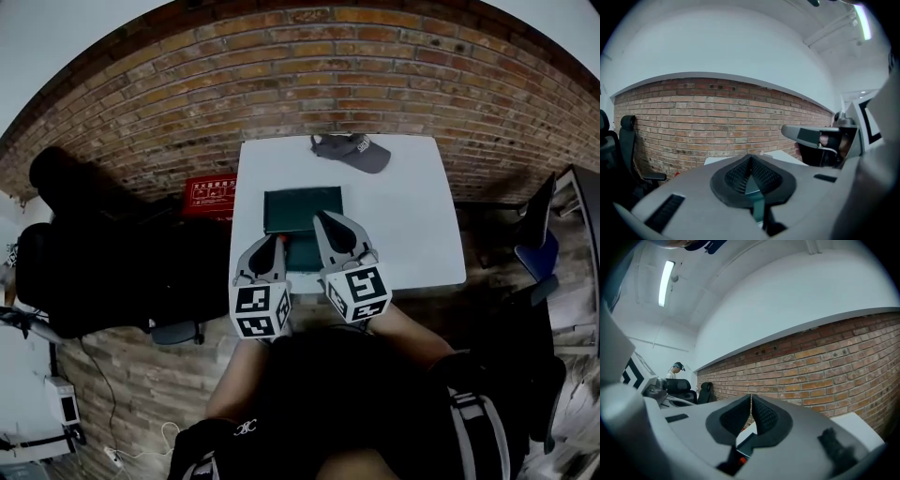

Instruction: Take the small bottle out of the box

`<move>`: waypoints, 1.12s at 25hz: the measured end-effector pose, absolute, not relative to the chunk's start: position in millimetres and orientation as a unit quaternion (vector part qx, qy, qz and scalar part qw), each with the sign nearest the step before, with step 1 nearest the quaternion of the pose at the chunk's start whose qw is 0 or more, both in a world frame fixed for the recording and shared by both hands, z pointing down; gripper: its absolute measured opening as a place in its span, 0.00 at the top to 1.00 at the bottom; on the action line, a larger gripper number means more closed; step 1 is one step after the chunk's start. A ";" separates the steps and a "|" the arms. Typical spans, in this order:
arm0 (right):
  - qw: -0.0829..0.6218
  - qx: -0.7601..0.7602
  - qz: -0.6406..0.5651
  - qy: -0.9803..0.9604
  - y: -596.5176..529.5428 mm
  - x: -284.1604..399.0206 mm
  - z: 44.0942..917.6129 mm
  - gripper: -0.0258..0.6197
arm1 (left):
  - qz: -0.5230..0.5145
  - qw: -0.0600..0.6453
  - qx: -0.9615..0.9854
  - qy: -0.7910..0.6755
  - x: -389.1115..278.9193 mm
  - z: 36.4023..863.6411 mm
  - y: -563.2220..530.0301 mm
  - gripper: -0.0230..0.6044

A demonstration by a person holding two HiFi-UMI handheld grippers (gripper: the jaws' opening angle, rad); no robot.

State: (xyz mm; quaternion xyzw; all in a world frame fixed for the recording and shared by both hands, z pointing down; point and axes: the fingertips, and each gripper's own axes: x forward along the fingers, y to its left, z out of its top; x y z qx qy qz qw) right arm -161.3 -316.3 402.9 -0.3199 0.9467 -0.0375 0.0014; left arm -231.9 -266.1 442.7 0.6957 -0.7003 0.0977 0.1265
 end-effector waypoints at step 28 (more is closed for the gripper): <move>-0.060 -0.409 -0.052 0.909 -310.5 -169.3 442.6 0.91 | 0.204 0.233 0.721 -0.620 -278.3 581.0 -289.3 0.94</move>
